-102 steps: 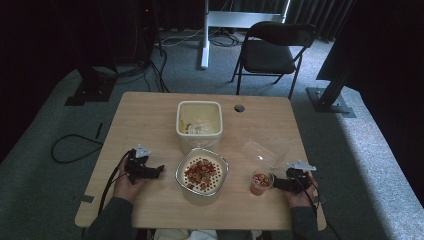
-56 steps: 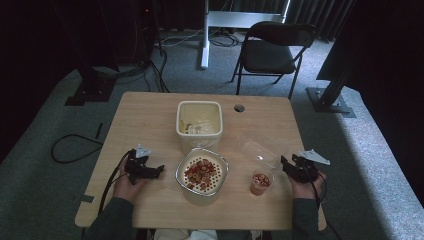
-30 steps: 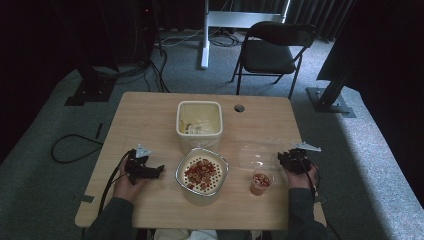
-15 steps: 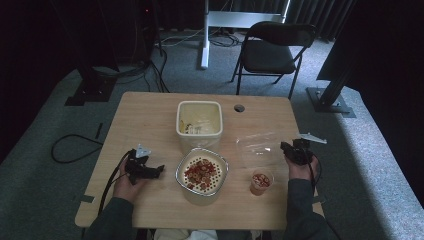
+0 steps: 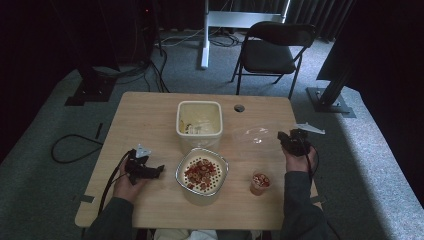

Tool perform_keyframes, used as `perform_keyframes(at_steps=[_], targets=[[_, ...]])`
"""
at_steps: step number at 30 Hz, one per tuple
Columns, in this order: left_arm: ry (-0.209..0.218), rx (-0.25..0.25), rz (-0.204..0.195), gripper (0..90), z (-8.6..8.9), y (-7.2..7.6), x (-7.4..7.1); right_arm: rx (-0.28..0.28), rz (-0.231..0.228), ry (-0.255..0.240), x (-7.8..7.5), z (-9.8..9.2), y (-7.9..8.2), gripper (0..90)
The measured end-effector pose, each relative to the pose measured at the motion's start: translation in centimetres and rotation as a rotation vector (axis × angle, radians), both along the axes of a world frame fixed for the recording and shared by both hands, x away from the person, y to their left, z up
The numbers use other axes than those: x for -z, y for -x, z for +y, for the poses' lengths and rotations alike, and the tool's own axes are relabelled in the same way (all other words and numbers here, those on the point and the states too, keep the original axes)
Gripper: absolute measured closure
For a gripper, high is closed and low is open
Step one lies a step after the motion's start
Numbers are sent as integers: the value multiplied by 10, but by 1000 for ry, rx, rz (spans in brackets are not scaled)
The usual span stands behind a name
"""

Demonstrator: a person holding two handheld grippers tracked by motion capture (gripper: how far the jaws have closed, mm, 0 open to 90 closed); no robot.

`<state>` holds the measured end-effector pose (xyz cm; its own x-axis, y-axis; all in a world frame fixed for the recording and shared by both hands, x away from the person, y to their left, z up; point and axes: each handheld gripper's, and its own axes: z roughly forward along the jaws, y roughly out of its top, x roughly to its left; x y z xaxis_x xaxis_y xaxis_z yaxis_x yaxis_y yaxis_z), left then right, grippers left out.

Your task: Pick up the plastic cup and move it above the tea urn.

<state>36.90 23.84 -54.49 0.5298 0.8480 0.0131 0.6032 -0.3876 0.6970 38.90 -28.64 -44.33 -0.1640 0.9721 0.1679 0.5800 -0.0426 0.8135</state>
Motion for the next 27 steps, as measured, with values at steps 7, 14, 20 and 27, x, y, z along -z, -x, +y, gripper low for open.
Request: perform_keyframes(at_steps=[7,14,20,27], targets=[[0,-1,0,94,0,0,0,-7,-34,9,-20,3,-5,868],[1,-1,-2,94,0,0,0,-13,-60,6,-41,7,-10,868],[-2,1,-1,94,0,0,0,-18,-81,0,-60,8,-15,868],[1,-2,-2,94,0,0,0,-27,-105,-1,-78,12,-20,868]])
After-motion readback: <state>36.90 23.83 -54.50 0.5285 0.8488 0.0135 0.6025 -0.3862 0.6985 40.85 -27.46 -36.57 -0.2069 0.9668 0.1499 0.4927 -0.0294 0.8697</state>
